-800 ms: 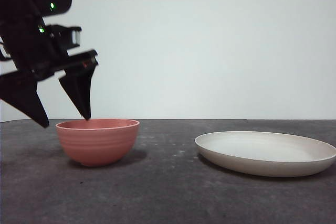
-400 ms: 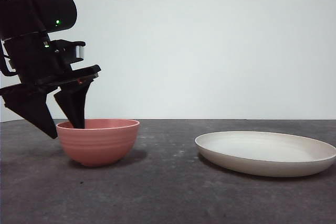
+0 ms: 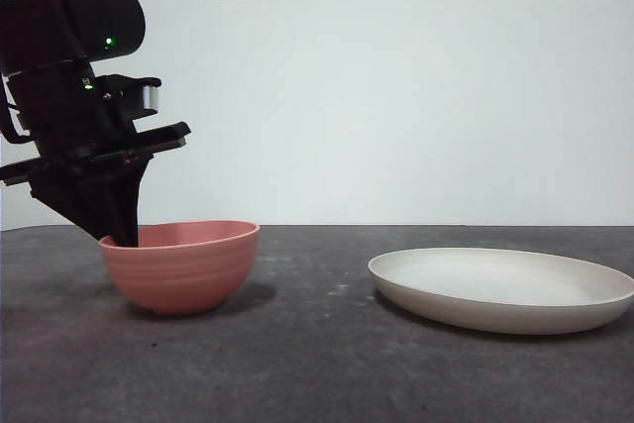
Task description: Place the red bowl on the white plate
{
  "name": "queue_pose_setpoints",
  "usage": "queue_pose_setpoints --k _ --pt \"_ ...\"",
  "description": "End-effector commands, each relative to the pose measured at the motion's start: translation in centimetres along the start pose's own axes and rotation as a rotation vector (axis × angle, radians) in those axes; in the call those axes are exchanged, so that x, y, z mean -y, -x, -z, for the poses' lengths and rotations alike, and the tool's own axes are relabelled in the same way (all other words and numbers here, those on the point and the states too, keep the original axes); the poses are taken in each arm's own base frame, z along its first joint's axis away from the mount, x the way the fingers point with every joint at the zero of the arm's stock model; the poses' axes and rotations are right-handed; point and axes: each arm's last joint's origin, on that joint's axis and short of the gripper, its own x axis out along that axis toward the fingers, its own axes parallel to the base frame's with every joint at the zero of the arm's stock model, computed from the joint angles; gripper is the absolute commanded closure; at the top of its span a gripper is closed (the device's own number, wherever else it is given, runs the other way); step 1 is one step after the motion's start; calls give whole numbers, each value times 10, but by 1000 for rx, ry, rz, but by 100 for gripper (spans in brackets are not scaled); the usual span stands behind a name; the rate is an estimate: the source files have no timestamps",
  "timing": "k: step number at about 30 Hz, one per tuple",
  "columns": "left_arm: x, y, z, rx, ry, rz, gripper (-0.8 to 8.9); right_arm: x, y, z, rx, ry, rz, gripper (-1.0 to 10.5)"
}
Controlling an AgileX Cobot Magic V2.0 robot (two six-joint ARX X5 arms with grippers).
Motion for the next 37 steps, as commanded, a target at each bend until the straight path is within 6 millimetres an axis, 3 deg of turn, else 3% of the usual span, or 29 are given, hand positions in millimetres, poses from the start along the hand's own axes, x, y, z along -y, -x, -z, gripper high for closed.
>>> queue_pose_setpoints --k 1,9,14,21,26,37 --pt "2 -1 -6 13 8 1 799 -2 2 -4 14 10 -7 556" --pt "20 31 -21 116 -4 76 799 -2 2 -4 14 10 -5 556" --pt "49 54 -38 196 -71 127 799 -2 2 -4 14 1 -5 556" --pt "94 66 -47 289 -159 218 799 -2 2 -4 14 -13 -5 556" --pt "118 56 -47 318 -209 262 798 -2 3 -4 16 -28 -6 556" --pt "167 -11 -66 197 -254 285 798 -9 12 5 37 -24 -6 556"
